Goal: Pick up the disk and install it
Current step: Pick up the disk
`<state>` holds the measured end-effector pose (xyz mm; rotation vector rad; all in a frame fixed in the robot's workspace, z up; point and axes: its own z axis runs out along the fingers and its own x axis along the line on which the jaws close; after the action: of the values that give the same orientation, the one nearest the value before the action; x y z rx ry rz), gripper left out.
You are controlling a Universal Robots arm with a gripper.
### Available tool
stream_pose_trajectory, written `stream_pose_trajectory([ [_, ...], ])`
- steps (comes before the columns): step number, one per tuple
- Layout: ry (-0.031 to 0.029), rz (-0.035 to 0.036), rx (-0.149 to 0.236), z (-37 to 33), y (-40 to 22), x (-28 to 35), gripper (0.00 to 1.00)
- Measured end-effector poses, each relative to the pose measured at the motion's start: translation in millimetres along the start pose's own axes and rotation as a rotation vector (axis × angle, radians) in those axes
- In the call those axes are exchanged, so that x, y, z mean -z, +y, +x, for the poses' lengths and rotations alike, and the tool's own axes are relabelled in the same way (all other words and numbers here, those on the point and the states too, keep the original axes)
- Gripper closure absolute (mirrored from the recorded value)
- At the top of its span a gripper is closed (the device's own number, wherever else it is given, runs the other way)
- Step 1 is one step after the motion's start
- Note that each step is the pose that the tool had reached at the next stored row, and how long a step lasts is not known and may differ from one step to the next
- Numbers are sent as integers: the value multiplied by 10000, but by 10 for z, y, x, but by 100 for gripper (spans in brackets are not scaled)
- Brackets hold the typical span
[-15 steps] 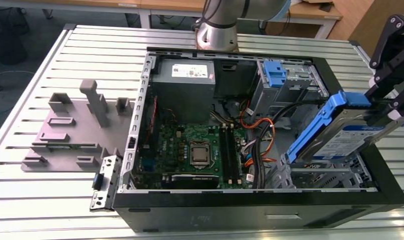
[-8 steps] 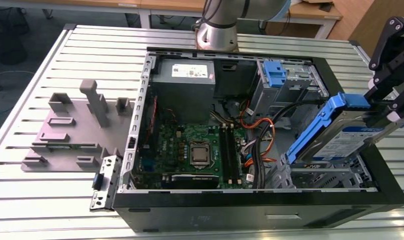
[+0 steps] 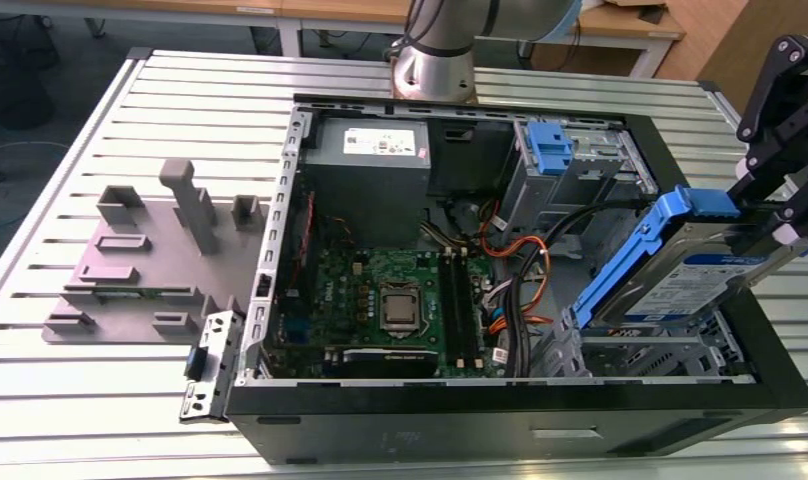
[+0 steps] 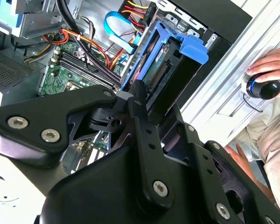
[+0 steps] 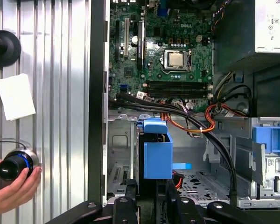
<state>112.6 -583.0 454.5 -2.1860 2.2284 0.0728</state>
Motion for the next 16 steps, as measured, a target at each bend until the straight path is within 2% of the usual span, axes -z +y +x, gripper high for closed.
stream_pose_trajectory([
  [16,-2,4,-98,0,0,-2,65],
])
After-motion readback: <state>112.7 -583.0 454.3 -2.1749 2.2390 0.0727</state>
